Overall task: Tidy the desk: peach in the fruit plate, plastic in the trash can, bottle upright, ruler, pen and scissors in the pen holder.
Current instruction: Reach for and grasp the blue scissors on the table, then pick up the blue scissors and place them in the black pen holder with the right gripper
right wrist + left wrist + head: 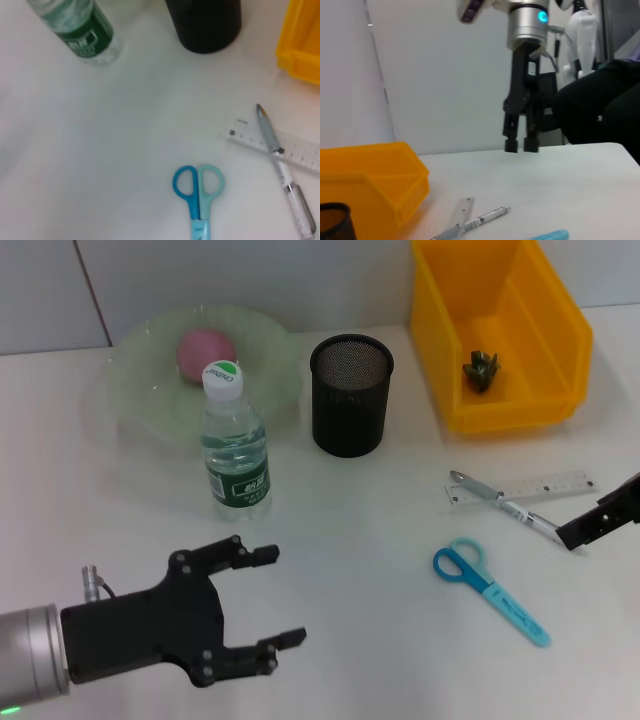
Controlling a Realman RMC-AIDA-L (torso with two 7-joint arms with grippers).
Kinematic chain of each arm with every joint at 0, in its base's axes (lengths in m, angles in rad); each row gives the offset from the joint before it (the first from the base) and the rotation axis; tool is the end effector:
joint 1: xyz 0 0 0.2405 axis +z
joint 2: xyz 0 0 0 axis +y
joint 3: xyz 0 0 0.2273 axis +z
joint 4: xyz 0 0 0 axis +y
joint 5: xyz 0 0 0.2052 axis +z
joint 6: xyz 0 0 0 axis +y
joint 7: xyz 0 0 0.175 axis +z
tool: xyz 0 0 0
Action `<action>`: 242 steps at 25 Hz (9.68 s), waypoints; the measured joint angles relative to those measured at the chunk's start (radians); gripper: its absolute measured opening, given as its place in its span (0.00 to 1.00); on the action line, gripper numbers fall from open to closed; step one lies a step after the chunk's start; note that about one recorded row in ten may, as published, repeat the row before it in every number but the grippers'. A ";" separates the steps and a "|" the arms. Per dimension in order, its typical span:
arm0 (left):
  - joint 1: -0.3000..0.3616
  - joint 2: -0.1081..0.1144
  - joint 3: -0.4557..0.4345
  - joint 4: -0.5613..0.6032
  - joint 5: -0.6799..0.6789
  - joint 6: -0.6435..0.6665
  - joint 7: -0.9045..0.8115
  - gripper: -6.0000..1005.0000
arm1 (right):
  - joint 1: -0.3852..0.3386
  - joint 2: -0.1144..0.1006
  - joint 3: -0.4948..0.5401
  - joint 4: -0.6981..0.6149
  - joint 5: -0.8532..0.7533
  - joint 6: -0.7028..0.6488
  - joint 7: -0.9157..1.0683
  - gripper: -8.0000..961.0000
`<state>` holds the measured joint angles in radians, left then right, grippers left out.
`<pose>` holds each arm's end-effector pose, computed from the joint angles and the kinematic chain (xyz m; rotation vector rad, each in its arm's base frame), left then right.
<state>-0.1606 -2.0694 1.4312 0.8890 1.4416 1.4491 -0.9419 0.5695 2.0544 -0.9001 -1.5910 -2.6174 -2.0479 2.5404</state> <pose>-0.2038 0.2478 -0.0547 -2.7851 0.0282 -0.7874 0.1951 0.3010 0.0896 -2.4698 1.3100 -0.3767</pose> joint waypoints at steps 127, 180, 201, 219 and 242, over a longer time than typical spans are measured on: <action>-0.067 0.000 -0.077 -0.150 -0.015 0.024 0.077 0.79 | 0.109 0.033 -0.684 0.384 -0.121 0.429 0.416 0.71; -0.069 0.002 -0.078 -0.160 -0.025 0.051 0.091 0.79 | 0.095 0.033 -0.740 0.361 -0.113 0.470 0.415 0.25; -0.063 0.001 -0.128 -0.204 -0.028 0.110 0.109 0.79 | -0.089 0.029 -0.512 0.034 0.086 0.989 0.157 0.25; -0.087 0.004 -0.156 -0.242 -0.029 0.107 0.084 0.79 | -0.076 0.027 -0.611 0.425 0.734 1.483 -0.556 0.26; -0.105 0.005 -0.157 -0.266 -0.026 0.101 0.083 0.79 | -0.030 0.030 -0.595 0.809 1.519 1.452 -1.396 0.27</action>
<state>-0.2654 -2.0647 1.2746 0.6227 1.4160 1.5502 -0.8588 0.5393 2.0846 -1.4950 -0.7818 -1.0982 -0.5959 1.1447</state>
